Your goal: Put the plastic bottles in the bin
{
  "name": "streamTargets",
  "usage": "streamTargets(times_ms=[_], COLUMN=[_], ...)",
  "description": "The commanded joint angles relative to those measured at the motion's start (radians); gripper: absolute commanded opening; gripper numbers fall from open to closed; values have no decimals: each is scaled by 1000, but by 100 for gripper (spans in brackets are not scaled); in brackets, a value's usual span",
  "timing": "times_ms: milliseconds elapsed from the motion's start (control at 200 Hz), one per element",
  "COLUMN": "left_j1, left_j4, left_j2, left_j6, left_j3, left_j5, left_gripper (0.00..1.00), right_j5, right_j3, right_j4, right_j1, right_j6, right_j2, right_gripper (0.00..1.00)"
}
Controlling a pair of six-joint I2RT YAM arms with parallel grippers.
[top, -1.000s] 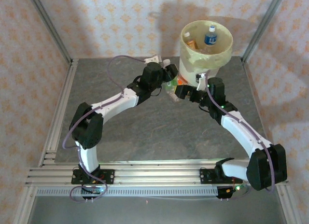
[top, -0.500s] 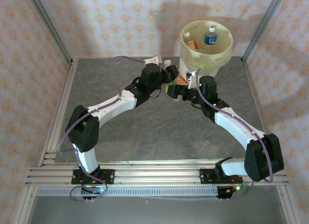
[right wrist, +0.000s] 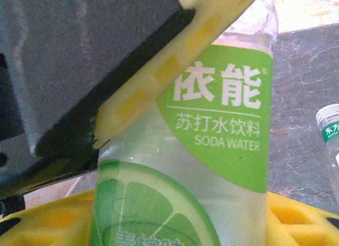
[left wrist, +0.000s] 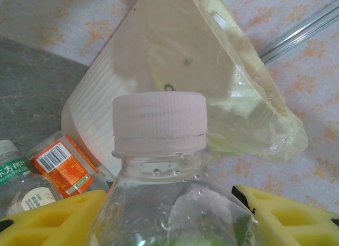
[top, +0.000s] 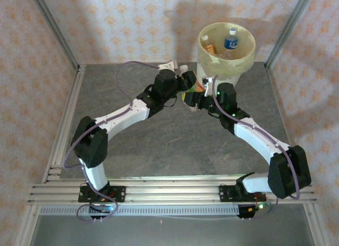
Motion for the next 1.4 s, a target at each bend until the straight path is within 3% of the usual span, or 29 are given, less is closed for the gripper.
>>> streamTargets(times_ms=[0,60,275,460,956,1396], left_j1=[-5,-5,7,10,51,140], left_j4=[-40,-54,-119,-143,-188,-283], left_j2=[-39,-39,-52,-108,-352,-570], left_j6=[-1,-4,6,34,81,-15], left_j3=[7,16,66,43,-184,-449], left_j5=[15,16,50,2,-187,-353], left_gripper=[65,67,88,100,100,100], right_j5=[75,86,153,210,313,324], right_j3=[-8,-8,10,22,111,376], right_j4=[30,23,-22,-67,-260,-365], right_j1=[0,0,-1,-1,-36,-147], right_j6=[-36,-31,-34,-38,-101,-213], right_j2=[-35,-35,-24,-22,-102,-26], right_gripper=[48,46,43,42,41,41])
